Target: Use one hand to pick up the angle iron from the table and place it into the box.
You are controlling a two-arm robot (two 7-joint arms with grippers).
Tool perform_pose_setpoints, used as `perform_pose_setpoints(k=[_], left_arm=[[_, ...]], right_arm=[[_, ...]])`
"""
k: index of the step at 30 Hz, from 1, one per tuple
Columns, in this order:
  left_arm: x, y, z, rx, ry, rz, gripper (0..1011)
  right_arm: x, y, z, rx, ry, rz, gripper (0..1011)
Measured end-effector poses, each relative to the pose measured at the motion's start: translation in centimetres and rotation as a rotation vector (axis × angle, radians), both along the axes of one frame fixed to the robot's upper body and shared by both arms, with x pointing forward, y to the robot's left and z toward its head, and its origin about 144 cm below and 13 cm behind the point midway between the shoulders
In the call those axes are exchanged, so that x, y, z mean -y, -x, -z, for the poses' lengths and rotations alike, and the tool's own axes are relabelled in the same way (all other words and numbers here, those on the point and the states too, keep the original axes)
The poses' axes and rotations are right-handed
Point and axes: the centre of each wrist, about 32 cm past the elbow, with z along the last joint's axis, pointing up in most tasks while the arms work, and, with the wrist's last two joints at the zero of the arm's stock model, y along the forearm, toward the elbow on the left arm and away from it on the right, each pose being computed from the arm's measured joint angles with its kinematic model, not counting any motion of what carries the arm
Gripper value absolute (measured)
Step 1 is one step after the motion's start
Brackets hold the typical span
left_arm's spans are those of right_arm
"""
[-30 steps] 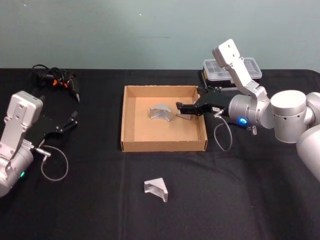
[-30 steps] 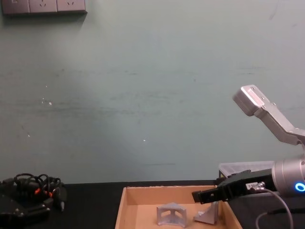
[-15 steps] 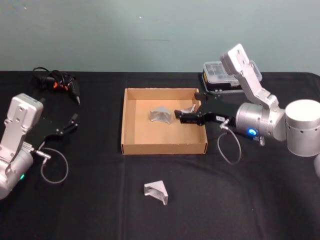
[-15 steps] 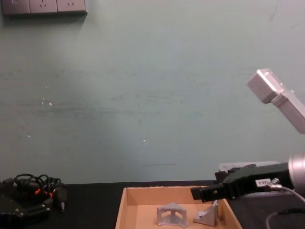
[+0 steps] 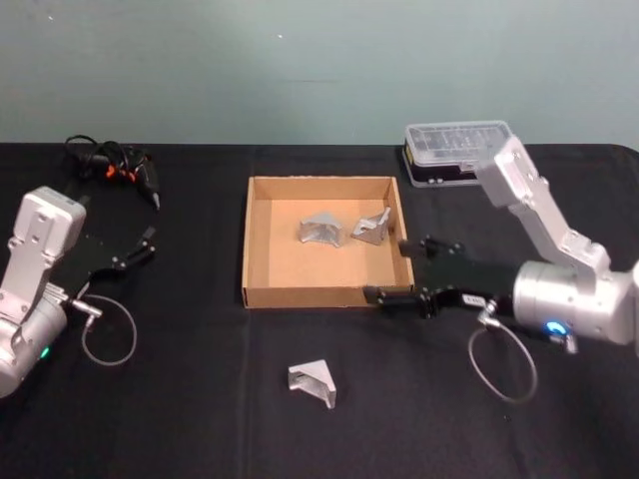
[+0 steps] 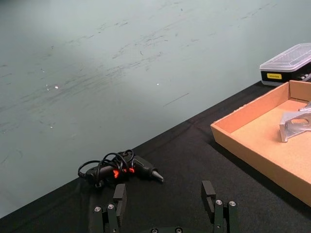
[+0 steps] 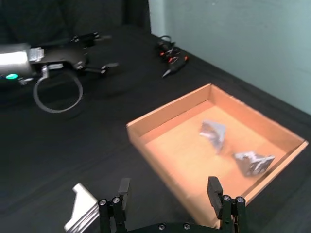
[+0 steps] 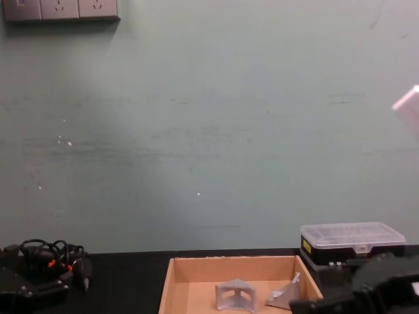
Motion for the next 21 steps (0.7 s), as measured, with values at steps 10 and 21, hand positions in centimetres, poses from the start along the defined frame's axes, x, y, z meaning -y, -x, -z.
perform_pose_setpoints(k=[10,21], left_arm=[[0.0,0.0,0.0,0.000,0.000,0.000,1012],[0.0,0.0,0.0,0.000,0.000,0.000,1011]], right_arm=[[0.0,3.2,0.1,-0.027,0.018,-0.083,1000],[-1.7,4.3,1.2,-0.069,0.059,-0.138,1000]])
